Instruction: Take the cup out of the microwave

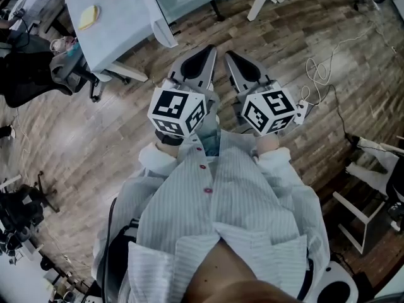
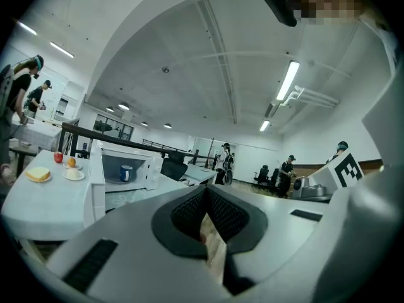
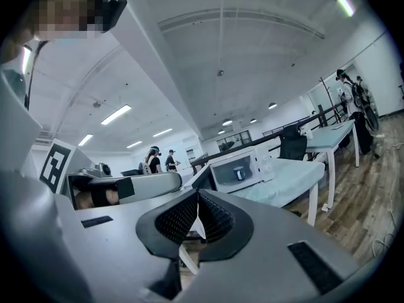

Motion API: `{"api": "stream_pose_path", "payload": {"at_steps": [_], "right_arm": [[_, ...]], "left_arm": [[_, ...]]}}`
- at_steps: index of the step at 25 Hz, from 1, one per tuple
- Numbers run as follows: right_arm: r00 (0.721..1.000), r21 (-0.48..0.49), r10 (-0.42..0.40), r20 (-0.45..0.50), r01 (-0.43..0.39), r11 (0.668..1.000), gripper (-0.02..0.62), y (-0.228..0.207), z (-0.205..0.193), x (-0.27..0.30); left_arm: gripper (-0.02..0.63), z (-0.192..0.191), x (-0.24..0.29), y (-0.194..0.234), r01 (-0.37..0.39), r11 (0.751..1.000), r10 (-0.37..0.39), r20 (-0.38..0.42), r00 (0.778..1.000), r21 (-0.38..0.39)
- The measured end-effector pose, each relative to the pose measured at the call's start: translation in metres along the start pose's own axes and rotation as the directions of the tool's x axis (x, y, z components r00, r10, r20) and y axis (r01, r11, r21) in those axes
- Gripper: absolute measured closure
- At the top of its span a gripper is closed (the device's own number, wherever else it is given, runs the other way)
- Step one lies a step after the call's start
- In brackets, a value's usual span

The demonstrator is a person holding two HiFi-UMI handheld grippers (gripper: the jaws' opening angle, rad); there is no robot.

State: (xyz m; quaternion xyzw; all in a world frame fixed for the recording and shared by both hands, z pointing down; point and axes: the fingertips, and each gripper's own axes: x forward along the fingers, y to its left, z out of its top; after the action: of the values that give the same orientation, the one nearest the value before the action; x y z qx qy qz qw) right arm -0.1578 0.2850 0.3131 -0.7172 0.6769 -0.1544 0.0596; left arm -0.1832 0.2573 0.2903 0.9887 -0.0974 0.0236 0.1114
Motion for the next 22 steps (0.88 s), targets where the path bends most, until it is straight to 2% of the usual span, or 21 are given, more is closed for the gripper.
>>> {"api": "stream_pose_path", "payload": {"at_steps": [9,22], "right_arm": [[1.0,0.03,-0.009,-0.01,0.009,1.0,0.56,-0.034,0.002,0.028],[0.999,0.029,0.012,-0.046,-0.011,1.0,0.56,-0.113,0.033,0.113]], "left_arm": [[0.597,-0.004,0.035,0.02,-0.007,1.0,0.007,-0.019,1.0,0.0],[0.597,0.01,0.138,0.079,-0.033,0.999,0.032,-0.032,0.999,-0.013]]}}
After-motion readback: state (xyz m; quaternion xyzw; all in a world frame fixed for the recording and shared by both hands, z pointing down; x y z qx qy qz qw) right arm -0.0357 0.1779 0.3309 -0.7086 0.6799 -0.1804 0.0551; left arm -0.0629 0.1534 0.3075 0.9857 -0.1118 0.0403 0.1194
